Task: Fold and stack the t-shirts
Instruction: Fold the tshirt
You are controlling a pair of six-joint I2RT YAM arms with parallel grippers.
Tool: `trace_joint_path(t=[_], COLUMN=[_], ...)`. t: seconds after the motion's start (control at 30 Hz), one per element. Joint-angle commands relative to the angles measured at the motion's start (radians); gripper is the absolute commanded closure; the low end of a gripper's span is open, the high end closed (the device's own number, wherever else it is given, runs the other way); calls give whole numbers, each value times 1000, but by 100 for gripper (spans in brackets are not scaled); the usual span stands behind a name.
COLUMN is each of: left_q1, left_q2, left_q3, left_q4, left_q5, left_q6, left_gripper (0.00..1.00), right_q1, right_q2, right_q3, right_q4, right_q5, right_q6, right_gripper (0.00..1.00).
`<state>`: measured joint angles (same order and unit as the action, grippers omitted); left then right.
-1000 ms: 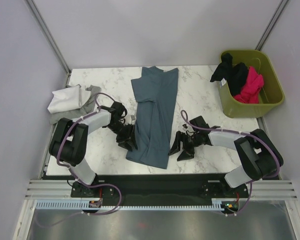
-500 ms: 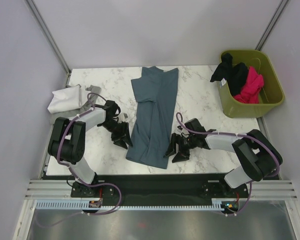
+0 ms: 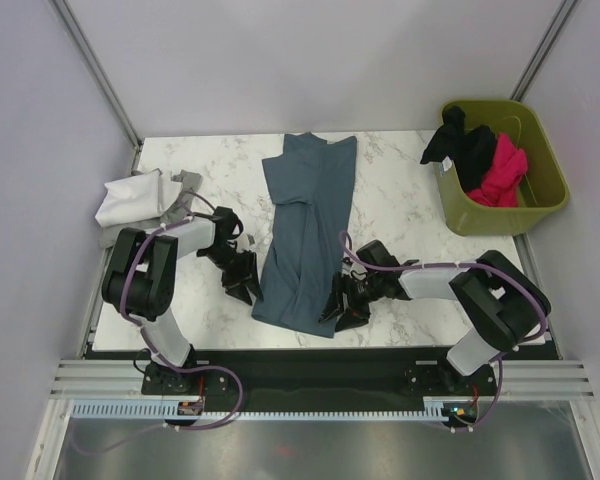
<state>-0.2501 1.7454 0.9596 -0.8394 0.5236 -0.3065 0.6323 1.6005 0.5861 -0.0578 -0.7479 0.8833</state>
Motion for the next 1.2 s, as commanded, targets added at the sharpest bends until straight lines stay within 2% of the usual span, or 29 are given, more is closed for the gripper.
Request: trace_joint_path(t=[0.0, 0.3, 0.43, 0.77, 1.1, 1.17], left_q1=[3, 2, 2, 0, -11, -29], left_q2=[39, 42, 23, -10, -24, -29], left_q3=[4, -28, -54, -88, -99, -99], left_q4=[16, 16, 16, 34, 43, 48], left_q5=[-11, 12, 24, 67, 84, 93], left_q6=[-28, -37, -42, -59, -68, -74], left_gripper=[56, 59, 66, 81, 86, 86], right_q1=[6, 49, 70, 87, 78, 72], right_q2=[27, 56, 76, 55, 4, 3], right_q3=[6, 27, 44, 44, 12, 11], right_q4=[30, 50, 50, 6, -20, -10], right_q5=[65, 71, 65, 87, 128, 128], right_q6=[2, 2, 3, -30, -53, -55], right_gripper=[34, 37, 39, 51, 58, 65])
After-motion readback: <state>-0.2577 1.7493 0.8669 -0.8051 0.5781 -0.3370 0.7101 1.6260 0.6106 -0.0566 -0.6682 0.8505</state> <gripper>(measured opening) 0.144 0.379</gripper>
